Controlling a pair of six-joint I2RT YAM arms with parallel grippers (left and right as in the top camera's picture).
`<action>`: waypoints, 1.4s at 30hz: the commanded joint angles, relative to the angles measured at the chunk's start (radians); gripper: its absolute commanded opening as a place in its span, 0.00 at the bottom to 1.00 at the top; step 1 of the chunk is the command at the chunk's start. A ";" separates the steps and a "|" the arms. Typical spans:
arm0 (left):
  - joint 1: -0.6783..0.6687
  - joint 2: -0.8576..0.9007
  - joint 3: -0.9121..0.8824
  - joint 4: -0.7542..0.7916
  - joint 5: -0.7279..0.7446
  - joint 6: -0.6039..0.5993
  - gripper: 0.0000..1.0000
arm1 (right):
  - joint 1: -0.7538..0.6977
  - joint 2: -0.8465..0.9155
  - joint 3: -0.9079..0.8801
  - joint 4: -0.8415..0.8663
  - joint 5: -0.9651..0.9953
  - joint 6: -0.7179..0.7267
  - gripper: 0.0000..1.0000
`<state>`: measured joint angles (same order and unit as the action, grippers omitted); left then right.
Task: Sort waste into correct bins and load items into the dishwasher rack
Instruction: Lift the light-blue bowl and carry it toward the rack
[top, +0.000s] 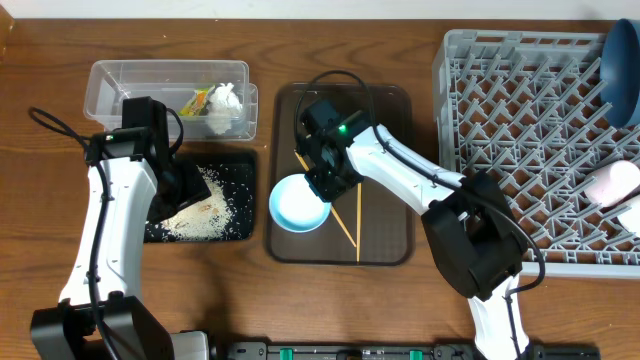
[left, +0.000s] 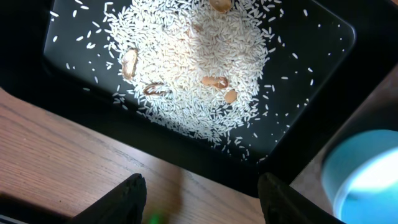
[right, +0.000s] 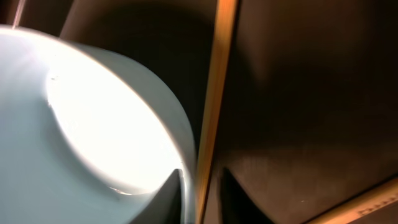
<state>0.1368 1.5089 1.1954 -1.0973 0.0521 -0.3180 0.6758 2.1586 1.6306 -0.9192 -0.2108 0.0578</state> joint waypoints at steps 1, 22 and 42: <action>0.004 -0.007 0.002 -0.006 -0.012 -0.009 0.61 | 0.006 0.013 -0.005 0.022 0.001 0.009 0.11; 0.004 -0.007 0.002 -0.005 -0.012 -0.009 0.61 | -0.151 -0.154 0.235 -0.040 0.418 0.019 0.01; 0.004 -0.007 0.002 -0.005 -0.012 -0.009 0.61 | -0.526 -0.207 0.230 0.293 1.248 -0.111 0.01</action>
<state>0.1368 1.5089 1.1954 -1.0988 0.0521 -0.3180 0.1944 1.9499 1.8530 -0.6342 0.9184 -0.0174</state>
